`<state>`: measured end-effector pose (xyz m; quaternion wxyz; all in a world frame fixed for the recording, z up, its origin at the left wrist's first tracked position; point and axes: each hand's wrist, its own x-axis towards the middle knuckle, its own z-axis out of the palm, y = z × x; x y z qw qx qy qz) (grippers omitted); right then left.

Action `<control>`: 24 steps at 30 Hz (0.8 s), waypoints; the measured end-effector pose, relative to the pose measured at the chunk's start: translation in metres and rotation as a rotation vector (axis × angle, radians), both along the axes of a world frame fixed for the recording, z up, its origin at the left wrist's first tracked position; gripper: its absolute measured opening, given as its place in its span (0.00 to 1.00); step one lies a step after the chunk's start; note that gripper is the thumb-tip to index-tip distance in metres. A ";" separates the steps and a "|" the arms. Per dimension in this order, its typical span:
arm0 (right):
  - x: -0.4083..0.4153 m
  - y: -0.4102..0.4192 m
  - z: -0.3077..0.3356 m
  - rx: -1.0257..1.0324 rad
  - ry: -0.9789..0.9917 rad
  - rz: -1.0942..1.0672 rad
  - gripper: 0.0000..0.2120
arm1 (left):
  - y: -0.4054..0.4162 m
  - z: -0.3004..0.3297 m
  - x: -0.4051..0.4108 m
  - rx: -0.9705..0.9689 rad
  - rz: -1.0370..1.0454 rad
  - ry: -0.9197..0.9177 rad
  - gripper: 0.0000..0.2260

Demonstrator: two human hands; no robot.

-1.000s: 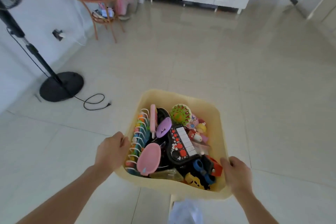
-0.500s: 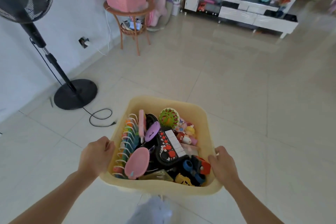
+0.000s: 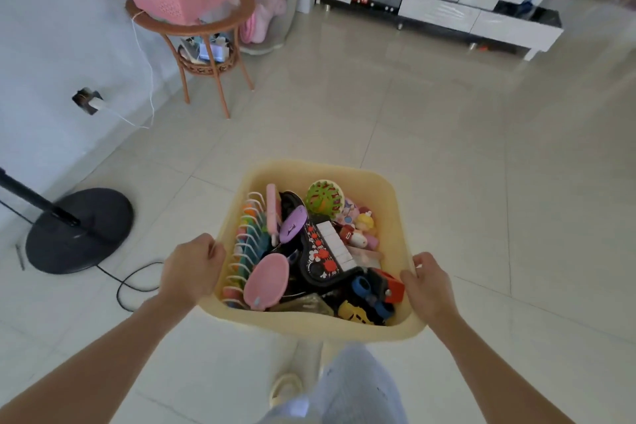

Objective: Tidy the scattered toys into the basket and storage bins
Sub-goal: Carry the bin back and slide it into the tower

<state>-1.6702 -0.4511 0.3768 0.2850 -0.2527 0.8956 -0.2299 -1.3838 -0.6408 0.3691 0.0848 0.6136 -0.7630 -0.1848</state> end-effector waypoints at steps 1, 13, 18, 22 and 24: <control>-0.013 -0.020 0.002 -0.003 0.008 0.002 0.06 | -0.019 0.001 -0.013 -0.016 -0.013 -0.002 0.14; -0.204 -0.305 0.012 -0.029 -0.001 0.054 0.07 | -0.285 0.016 -0.197 -0.047 0.023 -0.047 0.14; -0.259 -0.416 0.015 -0.051 0.000 0.046 0.07 | -0.398 0.020 -0.252 -0.051 0.040 -0.004 0.14; -0.296 -0.506 0.005 -0.050 -0.005 0.004 0.07 | -0.499 0.009 -0.296 -0.047 0.005 0.027 0.14; -0.315 -0.555 0.003 -0.056 -0.010 -0.045 0.07 | -0.555 0.008 -0.319 -0.045 -0.014 0.036 0.14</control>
